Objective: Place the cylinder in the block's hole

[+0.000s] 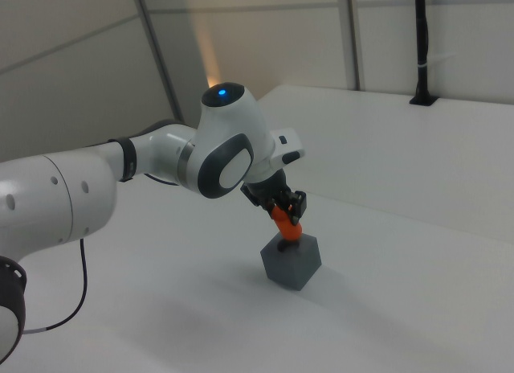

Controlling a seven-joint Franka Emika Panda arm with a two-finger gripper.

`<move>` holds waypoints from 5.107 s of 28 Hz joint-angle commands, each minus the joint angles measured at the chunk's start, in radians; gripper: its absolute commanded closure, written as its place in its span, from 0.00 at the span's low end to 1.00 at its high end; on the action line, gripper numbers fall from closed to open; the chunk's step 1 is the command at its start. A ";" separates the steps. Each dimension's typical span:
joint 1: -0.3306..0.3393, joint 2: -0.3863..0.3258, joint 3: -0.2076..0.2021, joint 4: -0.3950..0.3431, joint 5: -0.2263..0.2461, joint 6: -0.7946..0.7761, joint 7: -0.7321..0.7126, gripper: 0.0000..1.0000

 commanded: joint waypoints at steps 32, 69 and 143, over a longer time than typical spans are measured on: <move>0.008 -0.056 -0.001 -0.035 -0.040 -0.101 0.016 0.00; -0.002 -0.159 -0.102 0.042 -0.126 -0.563 -0.011 0.00; 0.009 -0.136 -0.093 0.043 -0.121 -0.560 -0.014 0.00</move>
